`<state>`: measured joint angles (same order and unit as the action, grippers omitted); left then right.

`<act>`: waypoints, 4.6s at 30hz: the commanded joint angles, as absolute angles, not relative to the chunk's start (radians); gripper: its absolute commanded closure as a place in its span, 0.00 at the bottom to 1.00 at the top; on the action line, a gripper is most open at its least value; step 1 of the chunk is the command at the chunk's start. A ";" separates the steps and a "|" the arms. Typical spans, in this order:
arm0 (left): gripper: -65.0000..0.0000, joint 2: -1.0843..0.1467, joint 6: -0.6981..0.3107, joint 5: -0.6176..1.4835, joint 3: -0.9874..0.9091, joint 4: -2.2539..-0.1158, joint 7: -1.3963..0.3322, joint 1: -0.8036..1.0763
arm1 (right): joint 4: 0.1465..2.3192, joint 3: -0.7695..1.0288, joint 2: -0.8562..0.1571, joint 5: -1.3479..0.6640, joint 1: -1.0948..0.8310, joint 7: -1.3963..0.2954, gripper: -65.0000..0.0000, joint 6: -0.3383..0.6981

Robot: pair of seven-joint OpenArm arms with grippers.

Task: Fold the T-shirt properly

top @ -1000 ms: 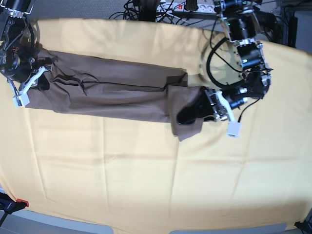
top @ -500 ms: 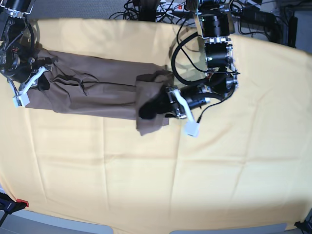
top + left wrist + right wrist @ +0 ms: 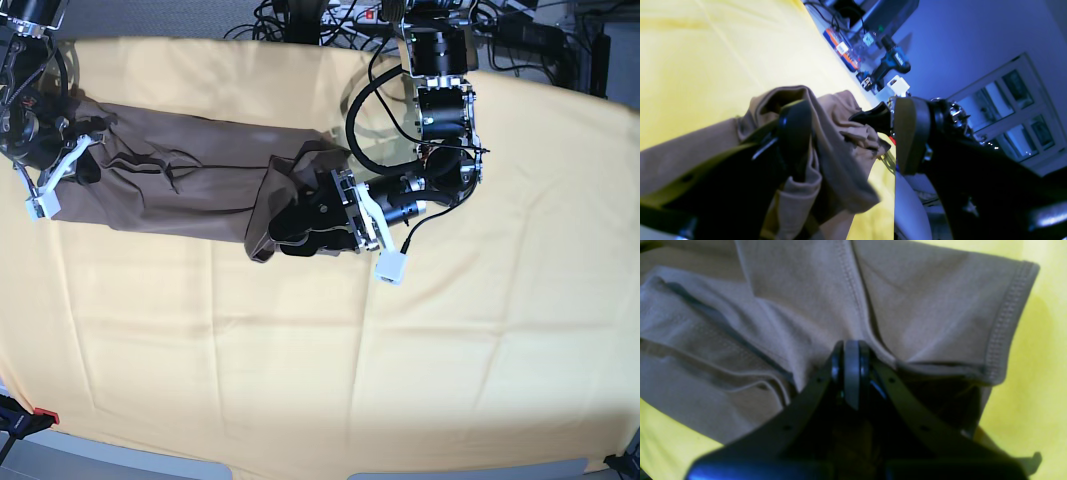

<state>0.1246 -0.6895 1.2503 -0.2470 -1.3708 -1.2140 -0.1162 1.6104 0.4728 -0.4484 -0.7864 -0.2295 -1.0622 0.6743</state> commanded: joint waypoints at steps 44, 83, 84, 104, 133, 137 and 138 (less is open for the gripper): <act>1.00 0.130 -0.567 0.739 -0.058 -1.503 -1.112 -0.116 | 1.620 0.477 -0.468 -0.792 -0.221 -1.059 1.00 0.677; 1.00 -0.325 -0.698 1.153 -0.264 -1.507 -1.221 -0.113 | 1.642 0.793 -0.490 -0.978 -0.338 -1.119 0.32 0.532; 1.00 -0.344 -0.698 1.163 -0.266 -1.507 -1.221 -0.111 | 1.618 0.793 -0.480 -1.003 -0.337 -1.120 0.32 0.547; 1.00 -0.482 -0.666 1.204 -0.403 -1.507 -1.221 -0.083 | 1.287 0.789 -0.427 -1.221 -0.237 -1.197 0.32 0.698; 1.00 -0.488 -0.666 1.214 -0.403 -1.507 -1.221 -0.081 | 1.593 0.759 -0.522 -1.106 -0.233 -1.315 1.00 0.698; 1.00 -0.488 -0.666 1.214 -0.403 -1.507 -1.221 -0.081 | 1.726 0.809 -0.521 -1.094 -0.239 -1.316 1.00 0.690; 1.00 -0.488 -0.666 1.214 -0.403 -1.507 -1.221 -0.081 | 1.762 0.813 -0.517 -1.112 -0.239 -1.323 1.00 0.671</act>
<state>-0.4679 -0.6632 1.1896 -0.3950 -1.4899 -1.2385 -0.0639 1.7477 0.8047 -0.4953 -1.0889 -0.2489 -1.3453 0.6636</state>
